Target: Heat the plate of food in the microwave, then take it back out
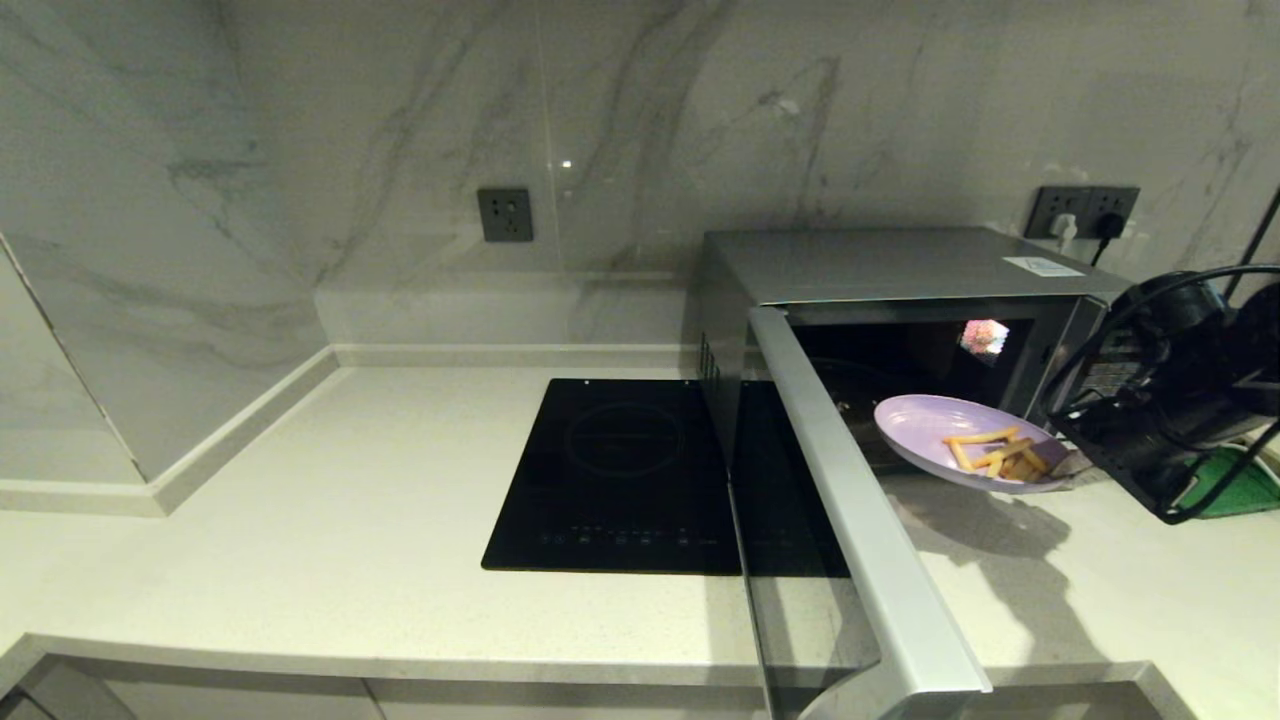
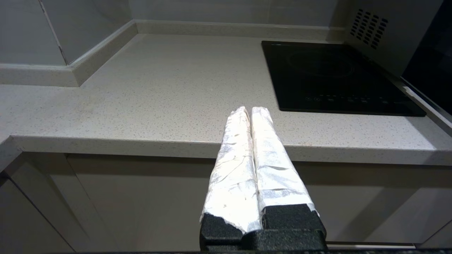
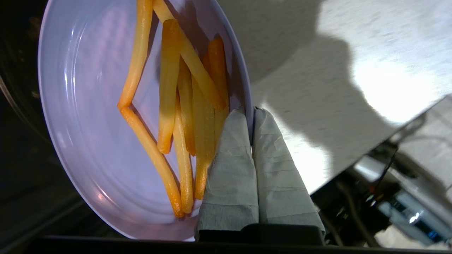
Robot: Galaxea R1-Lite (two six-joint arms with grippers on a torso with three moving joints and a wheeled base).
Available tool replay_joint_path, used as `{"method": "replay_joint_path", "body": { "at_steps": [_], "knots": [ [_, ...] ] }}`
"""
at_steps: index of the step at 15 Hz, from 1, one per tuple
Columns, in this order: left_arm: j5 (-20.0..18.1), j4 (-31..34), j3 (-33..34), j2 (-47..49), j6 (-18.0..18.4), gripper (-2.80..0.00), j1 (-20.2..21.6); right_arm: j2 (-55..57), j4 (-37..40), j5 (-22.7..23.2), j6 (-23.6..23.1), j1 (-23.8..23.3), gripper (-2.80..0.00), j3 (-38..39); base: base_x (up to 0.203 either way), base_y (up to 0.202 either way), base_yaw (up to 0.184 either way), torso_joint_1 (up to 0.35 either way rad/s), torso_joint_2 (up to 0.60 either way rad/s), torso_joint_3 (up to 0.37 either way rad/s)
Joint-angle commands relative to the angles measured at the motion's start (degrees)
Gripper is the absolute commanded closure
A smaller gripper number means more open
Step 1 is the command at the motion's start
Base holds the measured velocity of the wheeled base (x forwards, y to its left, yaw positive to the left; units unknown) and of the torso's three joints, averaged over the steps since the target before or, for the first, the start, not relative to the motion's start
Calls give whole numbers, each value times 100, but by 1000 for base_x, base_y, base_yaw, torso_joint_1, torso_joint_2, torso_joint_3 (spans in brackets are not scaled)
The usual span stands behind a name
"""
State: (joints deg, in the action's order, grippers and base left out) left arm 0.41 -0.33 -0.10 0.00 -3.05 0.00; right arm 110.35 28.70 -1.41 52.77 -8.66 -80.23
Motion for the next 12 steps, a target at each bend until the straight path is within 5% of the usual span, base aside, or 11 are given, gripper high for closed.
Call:
{"method": "replay_joint_path", "body": {
  "at_steps": [1, 12],
  "knots": [
    [2, -2, 1, 0, -3, 0, 0, -871, -463, -18, -295, -321, 0, 955, 0, 0, 0, 0, 0, 0],
    [11, -2, 1, 0, -3, 0, 0, -909, -725, 598, -1508, -2556, 0, 1369, 0, 0, 0, 0, 0, 0]
  ]
}}
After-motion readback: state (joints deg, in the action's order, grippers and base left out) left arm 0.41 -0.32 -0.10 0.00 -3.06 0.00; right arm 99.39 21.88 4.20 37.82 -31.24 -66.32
